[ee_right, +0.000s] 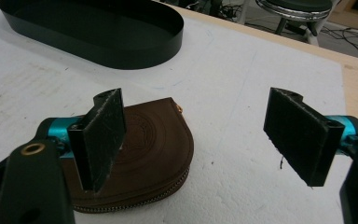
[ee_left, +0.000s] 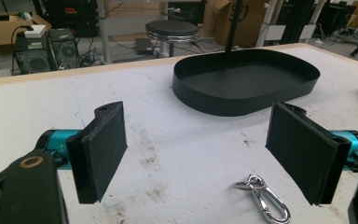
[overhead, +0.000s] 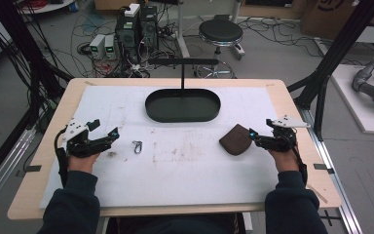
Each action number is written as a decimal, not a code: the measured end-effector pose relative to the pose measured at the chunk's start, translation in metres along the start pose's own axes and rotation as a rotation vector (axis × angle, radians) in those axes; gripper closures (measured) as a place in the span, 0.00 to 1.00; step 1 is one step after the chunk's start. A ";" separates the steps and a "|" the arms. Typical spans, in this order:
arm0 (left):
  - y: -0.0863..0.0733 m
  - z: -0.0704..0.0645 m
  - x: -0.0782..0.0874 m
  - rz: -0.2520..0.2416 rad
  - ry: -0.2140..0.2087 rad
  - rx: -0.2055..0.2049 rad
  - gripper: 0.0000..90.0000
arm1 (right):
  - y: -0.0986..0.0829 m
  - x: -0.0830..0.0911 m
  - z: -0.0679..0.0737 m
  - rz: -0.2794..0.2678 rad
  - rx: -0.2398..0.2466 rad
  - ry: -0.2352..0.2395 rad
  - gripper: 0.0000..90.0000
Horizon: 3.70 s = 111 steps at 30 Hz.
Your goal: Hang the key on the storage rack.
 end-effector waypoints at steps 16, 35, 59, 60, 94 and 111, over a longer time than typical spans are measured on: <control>-0.004 -0.007 -0.009 0.074 -0.022 0.005 0.26 | -0.003 0.003 -0.003 0.006 -0.010 -0.011 0.24; -0.019 -0.029 -0.027 0.312 -0.192 0.092 0.60 | -0.001 0.004 0.001 0.011 0.007 -0.034 0.24; -0.031 -0.037 -0.073 0.453 -0.151 0.104 0.72 | -0.002 0.003 0.004 0.025 0.023 -0.038 0.24; -0.031 -0.038 -0.074 0.449 -0.151 0.105 0.72 | -0.002 0.002 0.004 0.026 0.024 -0.037 0.24; -0.024 -0.043 -0.073 0.533 -0.298 0.078 0.78 | -0.003 0.002 0.001 0.031 0.022 -0.034 0.27; -0.024 -0.059 -0.074 0.535 -0.195 0.104 0.73 | -0.003 0.003 0.002 0.031 0.021 -0.035 0.27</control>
Point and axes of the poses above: each handheld gripper's, and its own axes: x roughly backward along the jaws, y roughly out of its top, z roughly to its left, the point moved 2 cm from there along -x, roughly forward along the jaws, and after that the axes turned 10 degrees about -y, right-handed, at the moved point
